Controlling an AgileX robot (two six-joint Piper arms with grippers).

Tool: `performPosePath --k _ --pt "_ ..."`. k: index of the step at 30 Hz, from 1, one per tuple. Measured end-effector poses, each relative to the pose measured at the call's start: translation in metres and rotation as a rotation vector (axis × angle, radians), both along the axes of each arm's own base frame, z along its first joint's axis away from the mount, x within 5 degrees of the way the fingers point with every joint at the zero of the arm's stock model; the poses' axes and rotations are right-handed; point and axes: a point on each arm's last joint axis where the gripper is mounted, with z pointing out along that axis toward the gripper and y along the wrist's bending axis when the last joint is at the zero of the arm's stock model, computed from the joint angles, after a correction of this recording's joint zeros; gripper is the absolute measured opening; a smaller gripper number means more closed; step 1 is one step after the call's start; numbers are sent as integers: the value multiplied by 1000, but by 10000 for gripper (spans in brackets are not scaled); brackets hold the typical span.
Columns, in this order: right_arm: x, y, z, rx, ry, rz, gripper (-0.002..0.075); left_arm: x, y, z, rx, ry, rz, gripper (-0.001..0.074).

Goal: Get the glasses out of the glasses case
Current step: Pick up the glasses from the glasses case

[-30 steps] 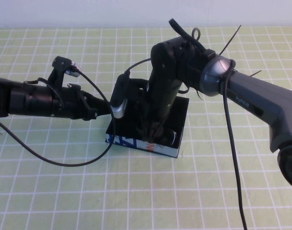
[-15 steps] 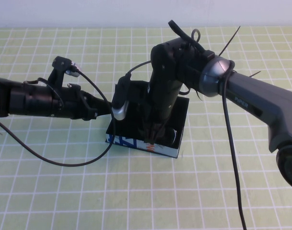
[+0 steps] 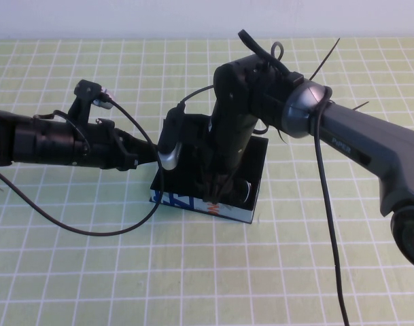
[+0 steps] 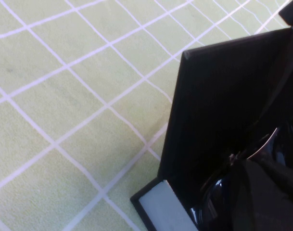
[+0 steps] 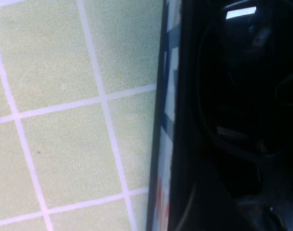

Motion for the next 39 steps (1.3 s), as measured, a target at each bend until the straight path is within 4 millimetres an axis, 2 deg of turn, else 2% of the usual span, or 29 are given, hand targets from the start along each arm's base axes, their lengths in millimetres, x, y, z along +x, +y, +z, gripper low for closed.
performPosePath --k 3,10,19,25,31,39 --pt "0 0 0 0 0 2 299 0 0 0 0 -1 0 -4" --pt "0 0 0 0 2 1 141 0 0 1 -4 1 -5 -4" --pt "-2 1 2 7 26 2 32 -1 0 1 -5 1 -6 -4" --pt "-3 0 2 2 35 3 22 -2 -1 1 -14 4 -17 -4" --pt "-4 0 12 4 52 -20 19 -1 -2 8 -26 -4 -24 -4" --pt "-7 -2 53 69 -8 -66 17 -3 -3 20 -39 -8 -51 -4"
